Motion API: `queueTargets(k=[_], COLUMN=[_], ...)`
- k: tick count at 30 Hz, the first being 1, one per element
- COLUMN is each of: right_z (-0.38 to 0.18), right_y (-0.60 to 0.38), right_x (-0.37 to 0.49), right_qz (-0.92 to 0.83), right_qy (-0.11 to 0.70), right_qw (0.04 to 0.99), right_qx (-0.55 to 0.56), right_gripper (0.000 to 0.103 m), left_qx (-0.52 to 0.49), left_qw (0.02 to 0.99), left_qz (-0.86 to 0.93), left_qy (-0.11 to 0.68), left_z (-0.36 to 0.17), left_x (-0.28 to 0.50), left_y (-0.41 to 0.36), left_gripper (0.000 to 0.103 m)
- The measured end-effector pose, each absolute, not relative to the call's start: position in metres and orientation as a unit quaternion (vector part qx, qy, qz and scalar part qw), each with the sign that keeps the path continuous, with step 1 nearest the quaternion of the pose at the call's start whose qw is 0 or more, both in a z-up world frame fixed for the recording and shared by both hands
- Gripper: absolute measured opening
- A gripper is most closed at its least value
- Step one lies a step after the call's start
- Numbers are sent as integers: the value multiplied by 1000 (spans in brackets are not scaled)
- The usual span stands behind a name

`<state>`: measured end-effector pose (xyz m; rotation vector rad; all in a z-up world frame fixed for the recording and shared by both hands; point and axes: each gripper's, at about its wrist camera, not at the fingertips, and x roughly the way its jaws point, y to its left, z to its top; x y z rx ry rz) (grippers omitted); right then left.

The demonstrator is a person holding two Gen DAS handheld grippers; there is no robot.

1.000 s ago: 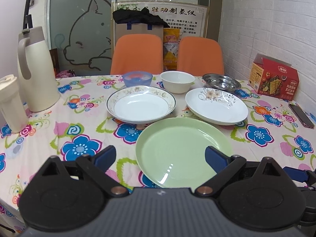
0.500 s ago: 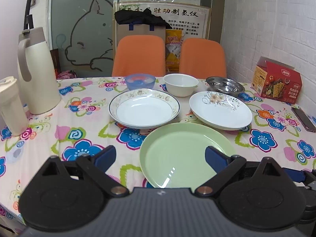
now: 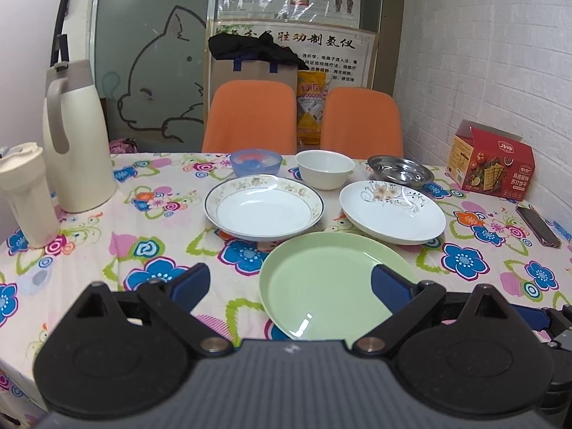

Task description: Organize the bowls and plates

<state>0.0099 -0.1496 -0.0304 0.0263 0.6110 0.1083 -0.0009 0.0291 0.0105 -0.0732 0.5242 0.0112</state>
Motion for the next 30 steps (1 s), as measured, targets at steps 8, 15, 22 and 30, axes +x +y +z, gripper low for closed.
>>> queueTargets(k=[8,15,22,30], right_z=[-37,-42,-40,-50], right_y=[-144,-143,-140,-139], right_x=[15,34,55,76], right_qz=[55,55,63,70], right_qy=[309,322,328,337], right_qw=[950,945,943,939], right_qx=[8,11,6,-27], right_gripper=[81,81,81,81], left_qx=[-41,-42,-31,-69], left_qw=[960,955,948,929], left_qz=[11,15,15,-5], left_qy=[277,293,317,362], left_z=[1,-3,-9,-31], left_x=[17,42,63,86], left_y=[34,39,49,78], left_gripper=[96,96,96,96])
